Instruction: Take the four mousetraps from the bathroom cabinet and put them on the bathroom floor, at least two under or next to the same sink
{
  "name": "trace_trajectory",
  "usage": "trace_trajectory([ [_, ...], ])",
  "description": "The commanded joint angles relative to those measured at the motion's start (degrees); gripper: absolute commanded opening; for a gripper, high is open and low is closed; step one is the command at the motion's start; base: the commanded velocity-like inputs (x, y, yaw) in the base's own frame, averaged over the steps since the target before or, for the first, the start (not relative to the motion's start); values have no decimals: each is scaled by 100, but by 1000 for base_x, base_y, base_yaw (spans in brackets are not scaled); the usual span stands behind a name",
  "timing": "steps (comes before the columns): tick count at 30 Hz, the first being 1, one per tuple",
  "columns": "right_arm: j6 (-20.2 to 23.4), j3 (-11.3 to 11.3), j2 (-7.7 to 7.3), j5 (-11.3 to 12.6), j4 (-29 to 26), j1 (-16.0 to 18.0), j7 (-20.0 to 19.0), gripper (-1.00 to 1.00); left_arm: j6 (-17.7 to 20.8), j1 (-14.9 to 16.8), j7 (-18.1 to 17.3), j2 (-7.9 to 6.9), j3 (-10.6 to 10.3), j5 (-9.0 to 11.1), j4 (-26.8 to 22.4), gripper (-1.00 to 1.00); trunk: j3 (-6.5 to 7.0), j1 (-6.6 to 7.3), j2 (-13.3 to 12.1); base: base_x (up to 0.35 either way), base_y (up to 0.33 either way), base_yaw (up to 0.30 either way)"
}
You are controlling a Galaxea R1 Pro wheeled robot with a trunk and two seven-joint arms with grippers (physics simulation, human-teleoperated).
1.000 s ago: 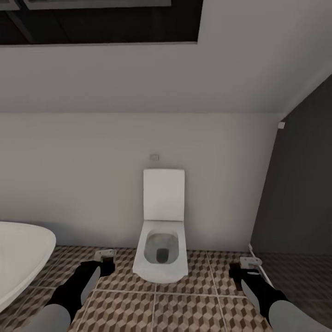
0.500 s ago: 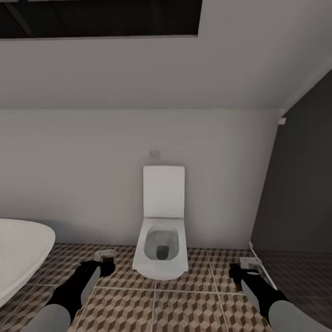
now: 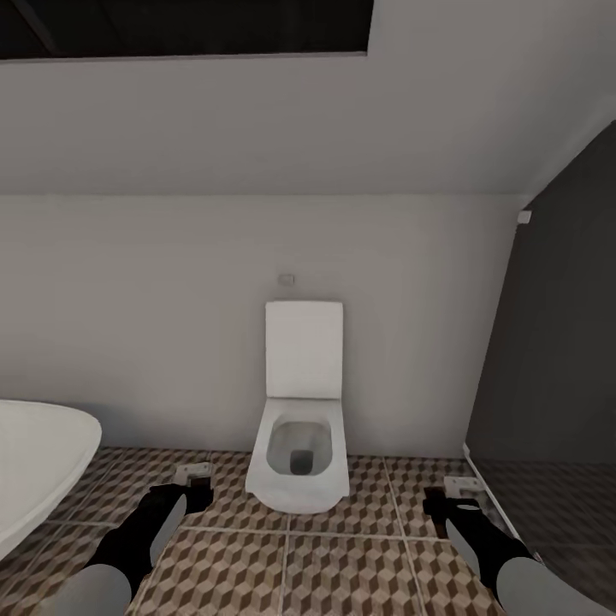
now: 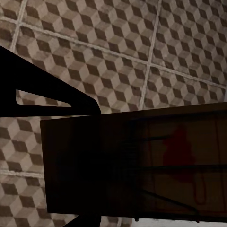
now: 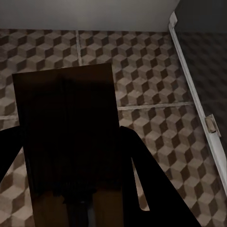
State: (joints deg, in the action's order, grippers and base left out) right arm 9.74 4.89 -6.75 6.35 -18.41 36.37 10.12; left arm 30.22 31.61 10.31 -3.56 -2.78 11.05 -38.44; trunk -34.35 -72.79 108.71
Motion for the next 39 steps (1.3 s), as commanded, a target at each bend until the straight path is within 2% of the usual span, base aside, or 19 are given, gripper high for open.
trace_trajectory([
  [1,-16,48,-2,79,-13,2,42,-100,22,3,44,-3,-30,52,-3,-100,-25,-22,45,0,0,0],
  [8,-242,46,113,81,-13,2,60,-100,9,3,48,-8,-46,46,67,-100,-151,-176,325,0,0,0],
  [15,-275,47,324,63,-131,2,60,-100,10,3,48,11,-54,46,30,-100,-276,-329,606,0,0,0],
  [31,-497,48,359,94,-49,2,59,-100,2,3,42,-4,-31,49,-5,-100,-563,-681,1248,0,0,0],
  [39,-499,52,359,94,-48,2,59,-100,9,3,45,-9,-24,48,-114,-100,-563,-681,1248,10,2,0],
])
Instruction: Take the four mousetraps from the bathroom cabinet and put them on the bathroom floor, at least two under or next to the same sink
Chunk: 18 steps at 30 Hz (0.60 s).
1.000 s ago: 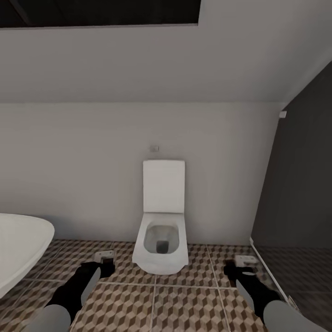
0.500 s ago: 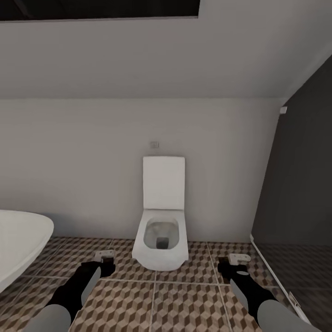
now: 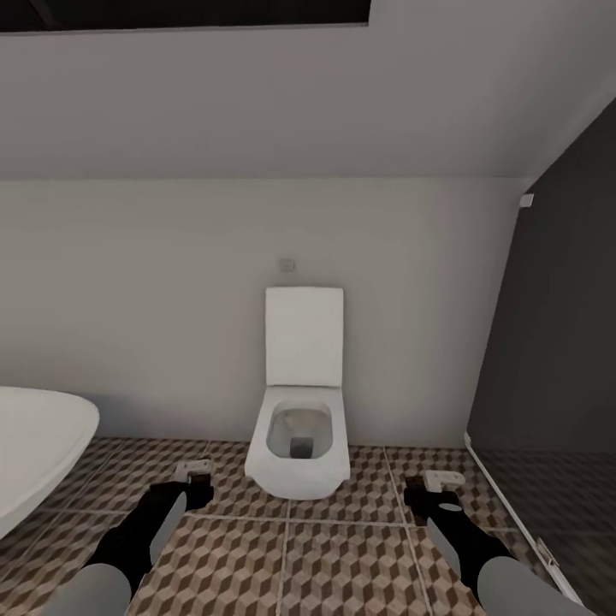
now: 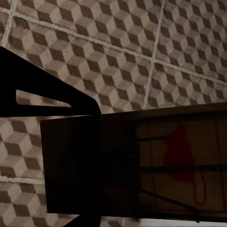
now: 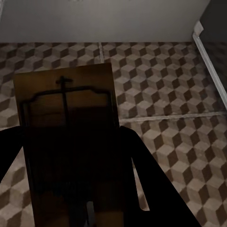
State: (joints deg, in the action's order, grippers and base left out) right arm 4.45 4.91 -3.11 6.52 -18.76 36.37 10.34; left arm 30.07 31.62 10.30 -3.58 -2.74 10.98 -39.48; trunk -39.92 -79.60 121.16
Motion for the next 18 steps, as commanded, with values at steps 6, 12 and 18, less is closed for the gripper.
trace_trajectory([
  [6,29,50,-5,77,-13,1,37,-100,25,2,43,-37,-27,53,-33,-100,-7,0,3,260,101,0],
  [12,25,51,-5,75,-13,1,35,-100,33,2,34,-48,-26,57,-26,-100,-7,0,3,312,124,0],
  [18,27,51,-8,59,-13,1,34,-100,34,2,34,-46,-25,60,-27,-100,-7,0,3,313,125,0],
])
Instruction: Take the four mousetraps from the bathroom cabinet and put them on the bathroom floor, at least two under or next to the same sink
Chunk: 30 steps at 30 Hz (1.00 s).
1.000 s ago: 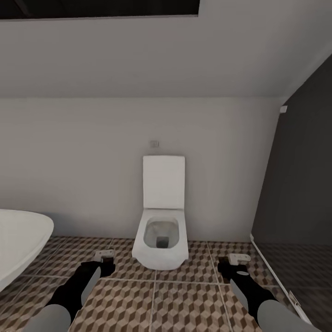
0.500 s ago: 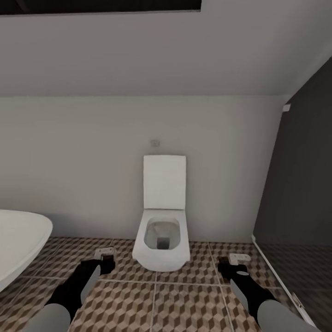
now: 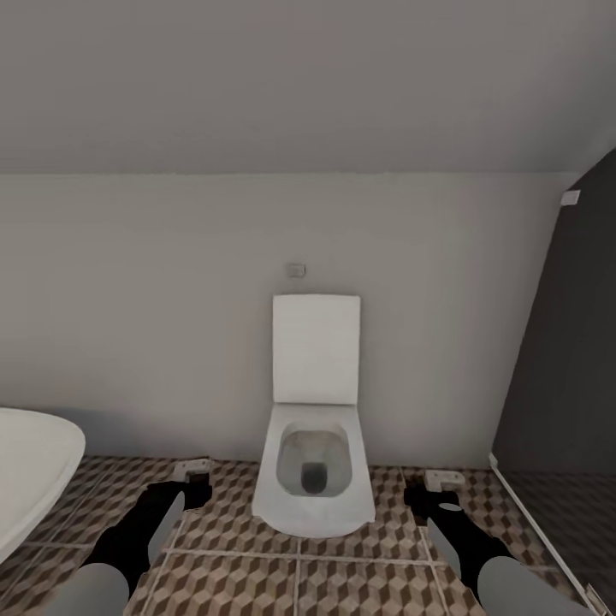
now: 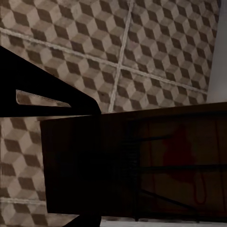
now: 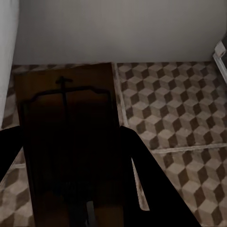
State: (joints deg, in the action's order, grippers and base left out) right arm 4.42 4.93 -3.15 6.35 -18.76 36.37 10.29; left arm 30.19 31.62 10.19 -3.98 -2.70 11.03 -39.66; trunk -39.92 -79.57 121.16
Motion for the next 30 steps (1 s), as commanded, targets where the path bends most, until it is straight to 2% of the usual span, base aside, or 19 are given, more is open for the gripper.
trace_trajectory([
  [1,33,50,-7,74,-14,1,40,-100,22,2,45,-6,-29,56,-8,-100,-7,-2,3,313,125,0],
  [6,79,59,-10,5,-66,1,41,-100,22,2,49,-1,-29,57,-18,-100,-7,-2,3,221,78,0],
  [10,102,52,-10,-75,-84,1,196,-100,22,2,52,3,-32,57,-29,-100,-7,-2,3,47,15,-3],
  [13,106,51,-2,-124,-88,1,738,-100,22,2,60,17,-36,57,-32,-100,-7,-2,3,13,4,-141],
  [16,100,51,0,-137,-91,1,950,-100,22,2,61,19,-35,57,-29,-100,-7,-2,3,3,1,-224],
  [21,95,59,-2,-134,-93,1,1007,-100,22,2,62,24,-36,55,17,-100,-7,-2,3,26,0,-82],
  [30,85,54,-9,-125,-77,1,969,-100,22,2,56,-5,-31,60,2,-100,-7,-2,3,205,0,-6],
])
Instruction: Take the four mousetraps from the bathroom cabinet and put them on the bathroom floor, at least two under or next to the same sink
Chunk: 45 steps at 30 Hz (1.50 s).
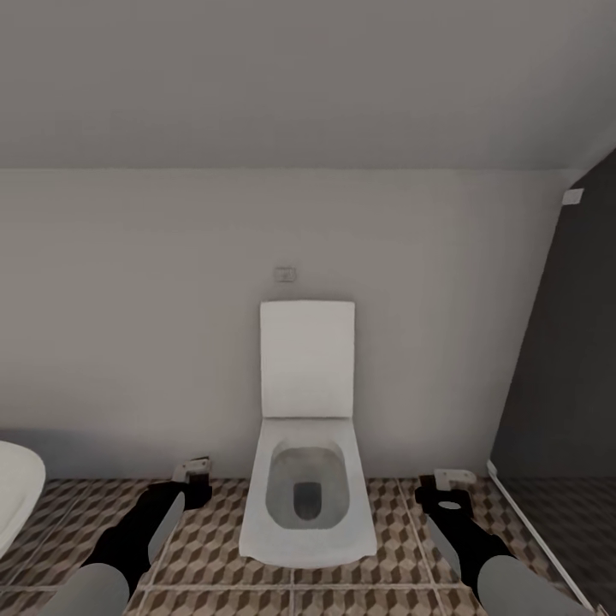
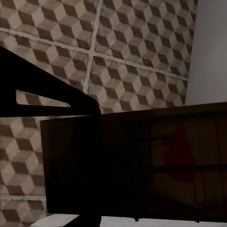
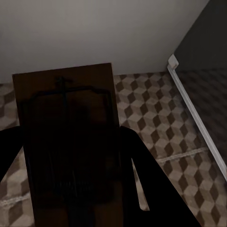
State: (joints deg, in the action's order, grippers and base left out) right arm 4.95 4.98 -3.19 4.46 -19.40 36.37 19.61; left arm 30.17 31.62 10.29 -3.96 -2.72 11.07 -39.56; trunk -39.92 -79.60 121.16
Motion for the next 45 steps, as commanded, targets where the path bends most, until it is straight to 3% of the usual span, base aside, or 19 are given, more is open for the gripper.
trace_trajectory([
  [1,32,48,-6,63,-12,1,36,-100,24,2,45,-7,-28,57,-15,-100,-7,0,3,52,0,0],
  [24,32,53,-7,63,30,1,-98,-100,23,2,51,-9,-18,62,-53,-100,-7,0,3,152,0,0],
  [31,126,55,-19,82,73,1,-474,-100,12,2,234,3,-21,70,124,-100,-7,0,3,9,0,0],
  [34,242,56,-22,81,110,1,-580,-100,-119,2,301,9,-25,66,370,-100,-7,0,3,1,0,0],
  [40,405,55,-24,81,135,1,-663,-100,-924,9,347,22,-34,56,978,-100,-7,0,3,0,0,0],
  [45,606,53,-24,67,138,1,-671,-100,-1106,11,348,35,-78,8,1077,-100,-7,0,3,0,0,0],
])
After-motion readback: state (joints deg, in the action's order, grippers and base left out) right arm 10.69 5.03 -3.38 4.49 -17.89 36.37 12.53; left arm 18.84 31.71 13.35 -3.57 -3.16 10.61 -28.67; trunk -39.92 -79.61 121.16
